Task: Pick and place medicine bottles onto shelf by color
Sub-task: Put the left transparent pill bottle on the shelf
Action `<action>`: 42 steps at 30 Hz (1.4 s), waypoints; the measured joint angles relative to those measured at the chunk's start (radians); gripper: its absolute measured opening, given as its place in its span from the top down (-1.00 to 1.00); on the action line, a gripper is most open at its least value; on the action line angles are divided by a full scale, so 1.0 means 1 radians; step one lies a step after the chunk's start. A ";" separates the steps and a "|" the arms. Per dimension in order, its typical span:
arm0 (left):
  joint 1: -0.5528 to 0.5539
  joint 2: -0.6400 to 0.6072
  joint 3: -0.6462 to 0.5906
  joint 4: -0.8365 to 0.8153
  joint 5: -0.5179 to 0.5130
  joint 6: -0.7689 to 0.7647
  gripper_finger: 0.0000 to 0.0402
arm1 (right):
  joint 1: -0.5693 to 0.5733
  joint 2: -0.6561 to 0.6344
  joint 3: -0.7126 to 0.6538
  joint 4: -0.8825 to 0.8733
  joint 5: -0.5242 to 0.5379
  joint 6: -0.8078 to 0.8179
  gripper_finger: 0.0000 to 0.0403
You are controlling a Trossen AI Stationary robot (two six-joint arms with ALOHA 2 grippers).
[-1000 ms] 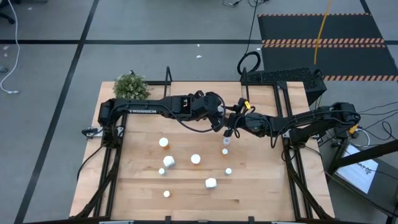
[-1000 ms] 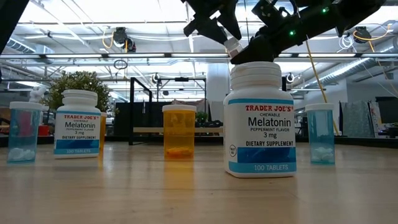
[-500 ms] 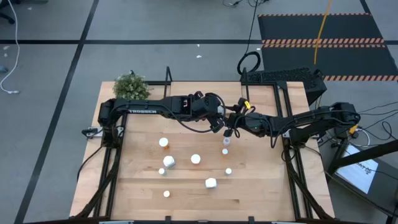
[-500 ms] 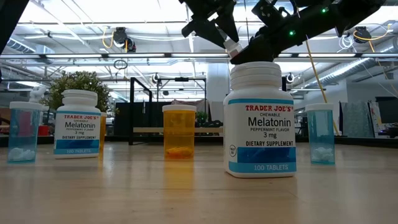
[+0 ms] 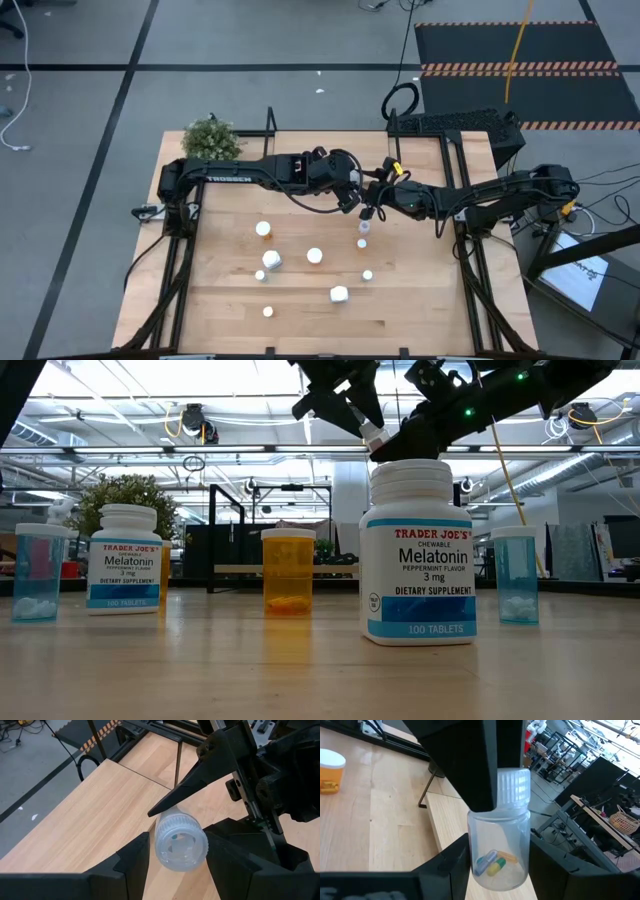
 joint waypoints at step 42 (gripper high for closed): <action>0.000 0.000 0.000 0.000 0.000 0.006 0.23 | 0.000 0.000 0.000 0.000 -0.003 0.000 0.19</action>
